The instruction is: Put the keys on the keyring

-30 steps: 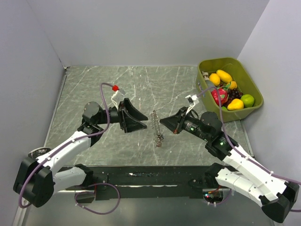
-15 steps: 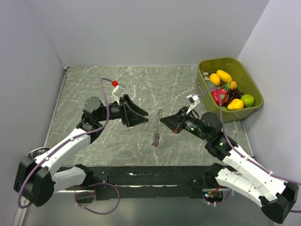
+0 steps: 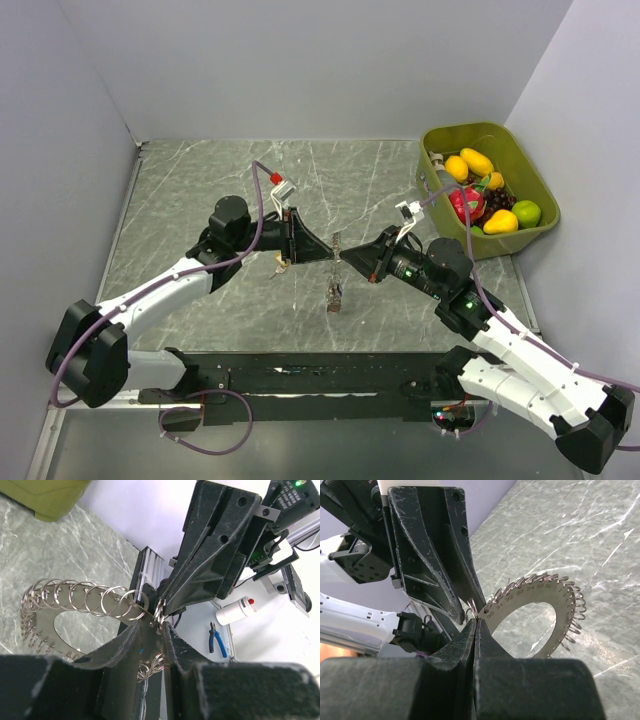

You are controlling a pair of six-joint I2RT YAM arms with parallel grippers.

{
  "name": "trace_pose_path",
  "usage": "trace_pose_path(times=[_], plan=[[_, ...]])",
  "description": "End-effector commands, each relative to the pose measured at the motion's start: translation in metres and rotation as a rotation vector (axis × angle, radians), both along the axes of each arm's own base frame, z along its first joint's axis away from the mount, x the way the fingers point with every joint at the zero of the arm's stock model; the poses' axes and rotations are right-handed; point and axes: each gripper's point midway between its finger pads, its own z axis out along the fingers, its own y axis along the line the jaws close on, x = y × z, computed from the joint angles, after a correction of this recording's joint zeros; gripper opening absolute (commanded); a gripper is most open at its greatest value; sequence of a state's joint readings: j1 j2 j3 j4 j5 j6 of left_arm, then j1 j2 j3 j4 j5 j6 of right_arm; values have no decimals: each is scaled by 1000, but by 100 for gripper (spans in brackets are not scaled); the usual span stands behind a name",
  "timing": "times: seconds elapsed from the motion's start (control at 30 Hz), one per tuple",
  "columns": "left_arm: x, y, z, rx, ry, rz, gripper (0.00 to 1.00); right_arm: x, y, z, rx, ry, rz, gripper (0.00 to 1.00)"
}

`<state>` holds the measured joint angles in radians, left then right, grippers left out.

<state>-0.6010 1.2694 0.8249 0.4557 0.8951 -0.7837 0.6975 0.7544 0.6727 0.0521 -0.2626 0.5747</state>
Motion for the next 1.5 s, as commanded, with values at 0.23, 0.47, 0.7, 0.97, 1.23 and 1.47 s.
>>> trace_pose_path(times=[0.23,0.47,0.7,0.97,1.23,1.47], plan=[[-1,-6,9,5,-25,-24,32,4,-3,30,68,-92,-24,0],[0,-4,4,30,-23,-5,36,5,-4,27,65,-88,-31,0],[0,-4,13,7,-44,2,33,4,-1,25,65,-81,-12,0],[-2,-9,14,12,-46,-21,23,4,0,23,60,-78,-11,0],[-3,-10,13,25,-56,-23,1,4,0,21,58,-75,-11,0],[1,-5,5,101,-116,36,1,1,-11,29,64,-121,-42,38]])
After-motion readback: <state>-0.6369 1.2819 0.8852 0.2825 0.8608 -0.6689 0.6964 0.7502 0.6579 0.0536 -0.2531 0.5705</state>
